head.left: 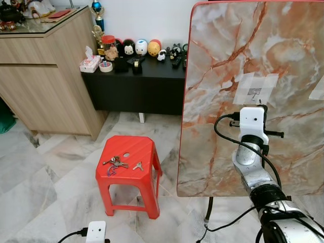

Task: Hang keys on a hook

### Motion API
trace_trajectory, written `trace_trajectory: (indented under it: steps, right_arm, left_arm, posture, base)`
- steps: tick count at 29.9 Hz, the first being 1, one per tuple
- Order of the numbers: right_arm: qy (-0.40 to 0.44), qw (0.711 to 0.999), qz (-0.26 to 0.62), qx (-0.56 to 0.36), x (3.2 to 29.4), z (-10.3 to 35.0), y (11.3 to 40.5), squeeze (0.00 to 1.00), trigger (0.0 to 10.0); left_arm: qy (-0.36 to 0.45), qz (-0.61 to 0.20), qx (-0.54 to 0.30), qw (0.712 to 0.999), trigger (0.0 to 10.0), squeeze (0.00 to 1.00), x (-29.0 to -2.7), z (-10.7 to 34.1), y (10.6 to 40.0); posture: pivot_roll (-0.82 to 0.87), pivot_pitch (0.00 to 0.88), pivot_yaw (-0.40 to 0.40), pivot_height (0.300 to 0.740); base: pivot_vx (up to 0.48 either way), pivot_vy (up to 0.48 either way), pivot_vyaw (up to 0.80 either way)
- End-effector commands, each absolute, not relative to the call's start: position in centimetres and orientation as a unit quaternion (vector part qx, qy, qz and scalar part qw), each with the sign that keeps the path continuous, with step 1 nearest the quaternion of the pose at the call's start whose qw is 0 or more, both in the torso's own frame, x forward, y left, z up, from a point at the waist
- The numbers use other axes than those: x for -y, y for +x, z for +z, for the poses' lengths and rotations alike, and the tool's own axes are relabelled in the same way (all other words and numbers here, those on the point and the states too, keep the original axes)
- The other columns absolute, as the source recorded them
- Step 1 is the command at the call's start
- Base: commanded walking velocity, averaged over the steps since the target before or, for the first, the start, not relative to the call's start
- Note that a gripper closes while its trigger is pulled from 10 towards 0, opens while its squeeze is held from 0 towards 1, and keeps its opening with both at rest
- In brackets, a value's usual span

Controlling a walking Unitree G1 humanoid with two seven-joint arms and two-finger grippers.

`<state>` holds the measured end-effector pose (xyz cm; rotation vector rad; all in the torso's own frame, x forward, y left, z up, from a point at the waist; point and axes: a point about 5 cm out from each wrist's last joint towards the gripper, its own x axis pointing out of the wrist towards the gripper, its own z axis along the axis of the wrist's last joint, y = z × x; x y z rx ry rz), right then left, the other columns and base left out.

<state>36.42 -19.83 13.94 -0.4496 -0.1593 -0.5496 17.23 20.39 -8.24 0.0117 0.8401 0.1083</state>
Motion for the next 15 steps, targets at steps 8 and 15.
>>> trace_trajectory:
  steps: [8,15]
  right_arm:
    - [-0.217,0.934,-0.275,0.071,19.86,14.82,37.17,0.0,10.0]
    - [-0.225,0.935,-0.268,0.056,19.78,14.63,37.35,0.0,10.0]
  left_arm:
    - [0.006,0.056,-0.419,0.906,10.0,0.0,-20.77,-8.44,16.78]
    - [0.009,0.053,-0.416,0.908,10.0,0.0,-20.7,-8.34,17.03]
  posture:
    - [0.0,0.018,0.001,0.74]
    - [0.0,0.019,0.002,0.74]
  base:
    - [0.0,0.0,0.0]
    - [0.0,0.0,0.0]
